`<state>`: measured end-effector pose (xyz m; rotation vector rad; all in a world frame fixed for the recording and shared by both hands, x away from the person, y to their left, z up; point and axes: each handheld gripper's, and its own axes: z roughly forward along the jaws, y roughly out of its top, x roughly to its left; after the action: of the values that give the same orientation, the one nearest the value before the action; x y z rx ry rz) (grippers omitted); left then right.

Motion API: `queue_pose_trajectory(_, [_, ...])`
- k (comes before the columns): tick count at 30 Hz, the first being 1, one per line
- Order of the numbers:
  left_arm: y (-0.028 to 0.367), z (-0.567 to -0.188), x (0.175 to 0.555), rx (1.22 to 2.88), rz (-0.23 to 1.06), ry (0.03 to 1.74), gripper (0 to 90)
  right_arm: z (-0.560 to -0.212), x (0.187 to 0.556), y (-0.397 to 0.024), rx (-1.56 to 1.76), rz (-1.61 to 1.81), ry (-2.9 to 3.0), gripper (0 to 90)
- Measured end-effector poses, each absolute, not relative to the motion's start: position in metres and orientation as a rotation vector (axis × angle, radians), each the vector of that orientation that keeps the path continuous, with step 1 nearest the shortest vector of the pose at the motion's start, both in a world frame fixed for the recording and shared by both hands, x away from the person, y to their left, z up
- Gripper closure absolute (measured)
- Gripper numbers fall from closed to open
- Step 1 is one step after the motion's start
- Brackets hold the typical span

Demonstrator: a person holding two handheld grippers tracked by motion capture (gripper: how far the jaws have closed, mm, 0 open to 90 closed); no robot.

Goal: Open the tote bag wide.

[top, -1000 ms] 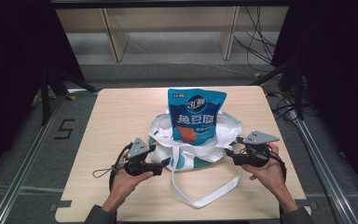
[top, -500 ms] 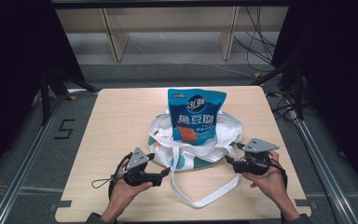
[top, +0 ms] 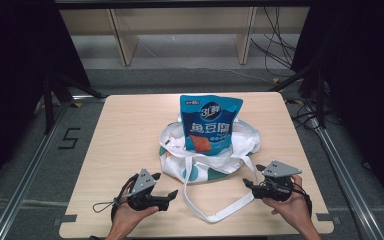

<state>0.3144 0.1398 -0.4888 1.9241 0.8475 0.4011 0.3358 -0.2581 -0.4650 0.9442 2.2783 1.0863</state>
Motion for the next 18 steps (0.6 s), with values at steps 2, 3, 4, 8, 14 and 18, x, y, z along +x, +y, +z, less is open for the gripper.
queue_pose_trajectory(2, [0.139,-0.489,0.31,1.927,0.395,0.842,16.0,-0.468,0.331,-0.259,0.937,1.091,2.294,31.8])
queue_pose_trajectory(3, [0.139,-0.489,0.308,1.935,0.407,0.842,16.0,-0.469,0.328,-0.26,0.957,1.093,2.304,31.6])
queue_pose_trajectory(4, [0.139,-0.49,0.306,1.939,0.403,0.831,16.0,-0.47,0.326,-0.26,0.951,1.094,2.304,31.4])
queue_pose_trajectory(8, [0.137,-0.492,0.298,1.983,0.401,0.809,15.4,-0.476,0.317,-0.262,0.958,1.087,2.338,30.8])
queue_pose_trajectory(14, [0.134,-0.494,0.286,2.023,0.402,0.782,15.3,-0.478,0.304,-0.264,0.96,1.085,2.362,29.2])
queue_pose_trajectory(18, [0.133,-0.496,0.281,2.032,0.403,0.785,15.4,-0.48,0.295,-0.267,0.963,1.086,2.379,28.9])
